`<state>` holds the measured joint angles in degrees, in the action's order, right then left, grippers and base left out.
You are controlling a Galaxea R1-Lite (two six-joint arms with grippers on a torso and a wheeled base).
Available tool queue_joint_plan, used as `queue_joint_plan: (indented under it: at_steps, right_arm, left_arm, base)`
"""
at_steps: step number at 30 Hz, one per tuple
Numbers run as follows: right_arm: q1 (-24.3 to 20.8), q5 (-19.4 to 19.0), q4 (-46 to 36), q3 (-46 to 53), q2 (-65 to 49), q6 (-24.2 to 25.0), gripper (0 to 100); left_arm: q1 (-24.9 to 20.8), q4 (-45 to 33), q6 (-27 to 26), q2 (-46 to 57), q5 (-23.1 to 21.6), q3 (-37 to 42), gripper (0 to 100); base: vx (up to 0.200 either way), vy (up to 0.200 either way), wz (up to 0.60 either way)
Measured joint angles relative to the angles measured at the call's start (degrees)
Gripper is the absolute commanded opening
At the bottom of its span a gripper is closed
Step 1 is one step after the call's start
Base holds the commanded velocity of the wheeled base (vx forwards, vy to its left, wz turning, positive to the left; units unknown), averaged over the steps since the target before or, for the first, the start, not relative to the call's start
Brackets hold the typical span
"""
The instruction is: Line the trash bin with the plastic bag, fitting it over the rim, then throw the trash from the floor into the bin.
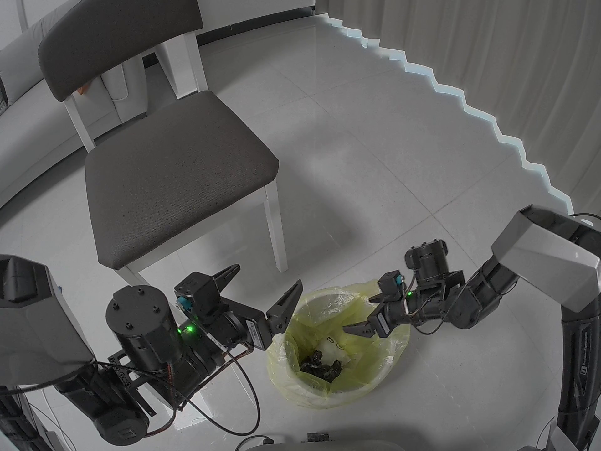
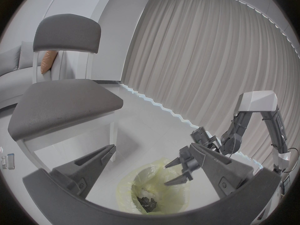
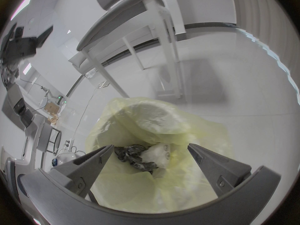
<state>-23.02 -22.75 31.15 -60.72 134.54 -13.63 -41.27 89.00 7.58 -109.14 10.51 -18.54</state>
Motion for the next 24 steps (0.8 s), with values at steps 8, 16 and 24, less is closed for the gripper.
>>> queue_joint_plan:
  at_steps: [8, 16, 24]
  right_arm:
    - [9.68, -0.05, -0.26, 0.99, -1.84, -2.79, 100]
    - [13.74, -0.1, -1.76, 0.37, -1.01, -5.08, 100]
    - [14.04, 0.01, -7.5, -6.12, 3.17, -5.77, 100]
  left_arm:
    - [0.43, -0.05, 0.78, -4.86, 5.85, -2.21, 100]
    - [-0.13, -0.02, 0.93, -6.7, 6.29, -2.45, 100]
    - [0.41, -0.05, 0.93, -6.57, 6.31, -2.18, 100]
  base:
    - [0.0, 0.0, 0.0]
    - [0.0, 0.0, 0.0]
    - [0.0, 0.0, 0.0]
